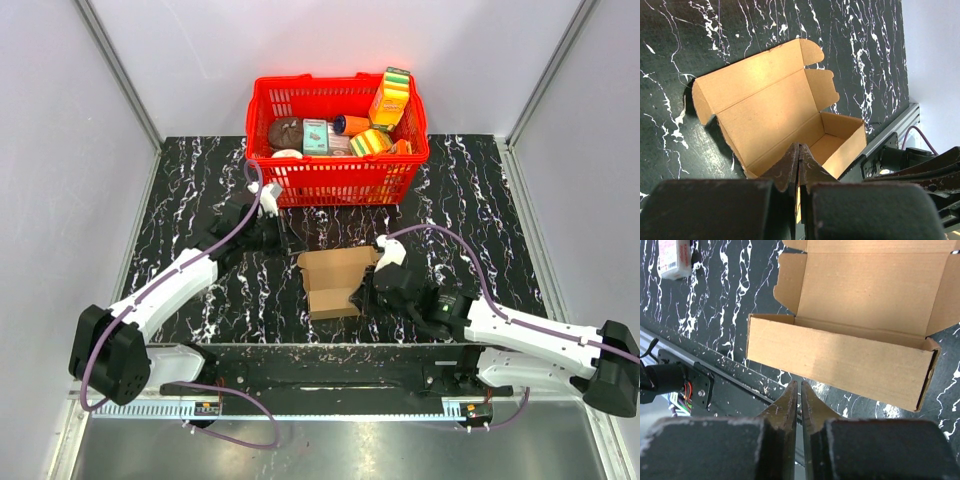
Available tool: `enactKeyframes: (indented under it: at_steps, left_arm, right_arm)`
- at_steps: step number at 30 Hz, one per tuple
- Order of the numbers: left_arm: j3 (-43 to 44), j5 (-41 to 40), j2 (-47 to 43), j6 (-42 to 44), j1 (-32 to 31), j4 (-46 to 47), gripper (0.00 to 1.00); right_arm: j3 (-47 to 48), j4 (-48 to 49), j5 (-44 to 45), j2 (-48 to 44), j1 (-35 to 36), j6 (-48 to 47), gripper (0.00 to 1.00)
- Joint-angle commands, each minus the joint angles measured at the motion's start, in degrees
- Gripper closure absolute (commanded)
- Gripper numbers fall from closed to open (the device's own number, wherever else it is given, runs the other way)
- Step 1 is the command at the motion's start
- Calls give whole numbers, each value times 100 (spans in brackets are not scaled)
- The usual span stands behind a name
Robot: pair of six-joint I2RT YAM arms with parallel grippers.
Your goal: Fold the paper box
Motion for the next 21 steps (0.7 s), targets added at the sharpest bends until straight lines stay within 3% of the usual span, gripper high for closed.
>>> enactKeyframes:
  at_steps: [1, 21]
  left_arm:
    - [-32, -77, -115, -36, 0, 143, 100]
    - [-49, -68, -71, -18, 0, 161, 100]
  right_arm:
    - [75, 291, 494, -44, 32, -56, 89]
    - [-189, 203, 336, 475, 23, 111, 91]
